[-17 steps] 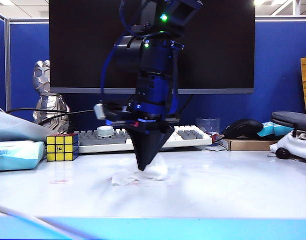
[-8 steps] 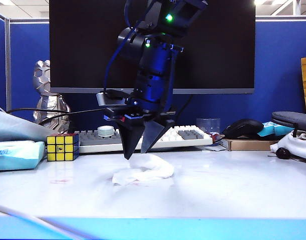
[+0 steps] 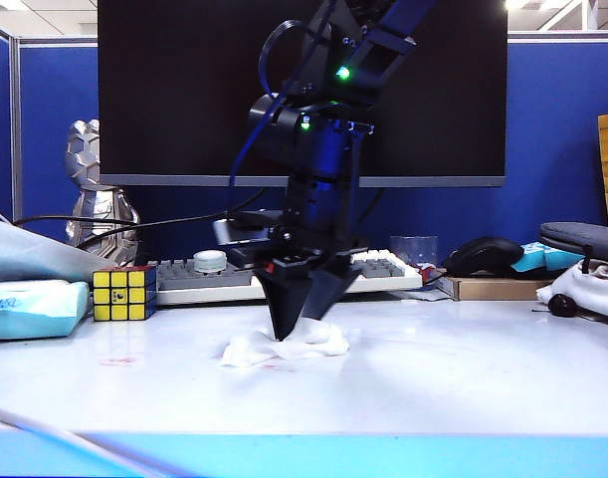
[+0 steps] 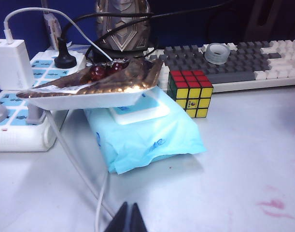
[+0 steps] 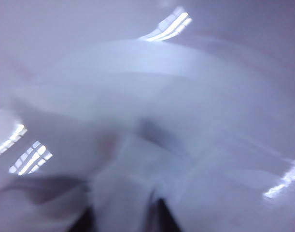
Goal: Use the wet wipes on the table to wipe the cherry juice off the table, then put the wipes back on the table.
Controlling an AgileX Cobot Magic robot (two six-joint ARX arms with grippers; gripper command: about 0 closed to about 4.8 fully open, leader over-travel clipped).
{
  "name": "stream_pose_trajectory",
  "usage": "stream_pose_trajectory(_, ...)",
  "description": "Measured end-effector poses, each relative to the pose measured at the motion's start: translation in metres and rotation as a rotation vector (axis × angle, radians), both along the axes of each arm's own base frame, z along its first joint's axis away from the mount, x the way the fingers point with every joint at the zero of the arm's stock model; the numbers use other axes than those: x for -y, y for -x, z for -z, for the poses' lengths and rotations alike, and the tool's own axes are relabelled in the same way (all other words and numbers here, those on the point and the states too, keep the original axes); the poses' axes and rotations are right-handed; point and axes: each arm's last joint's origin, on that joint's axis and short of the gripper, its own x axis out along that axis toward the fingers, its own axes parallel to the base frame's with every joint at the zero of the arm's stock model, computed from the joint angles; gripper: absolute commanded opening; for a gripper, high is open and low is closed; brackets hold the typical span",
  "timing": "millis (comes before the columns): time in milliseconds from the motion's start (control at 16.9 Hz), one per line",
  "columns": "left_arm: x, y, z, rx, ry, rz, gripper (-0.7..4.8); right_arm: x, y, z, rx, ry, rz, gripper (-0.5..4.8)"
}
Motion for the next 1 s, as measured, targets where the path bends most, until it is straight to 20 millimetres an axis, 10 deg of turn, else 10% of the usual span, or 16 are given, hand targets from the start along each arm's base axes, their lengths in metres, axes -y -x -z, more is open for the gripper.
stream_pose_trajectory(118,0.000,0.000,0.000,0.000,0.000,0.000,0.05,-0.004,0.004,0.000,-0.007,0.005,-0.022,1.11)
stream_pose_trajectory(177,0.000,0.000,0.000,0.000,0.000,0.000,0.05,-0.006,0.006,0.000,-0.014,0.004,-0.035,0.01)
stream_pose_trajectory(709,0.000,0.000,0.000,0.000,0.000,0.000,0.05,-0.059,0.077,0.002,-0.231,-0.041,-0.330,-0.01)
stream_pose_trajectory(1004,0.000,0.000,0.000,0.000,0.000,0.000,0.05,-0.023,0.031,0.002,-0.115,0.033,-0.047,-0.01)
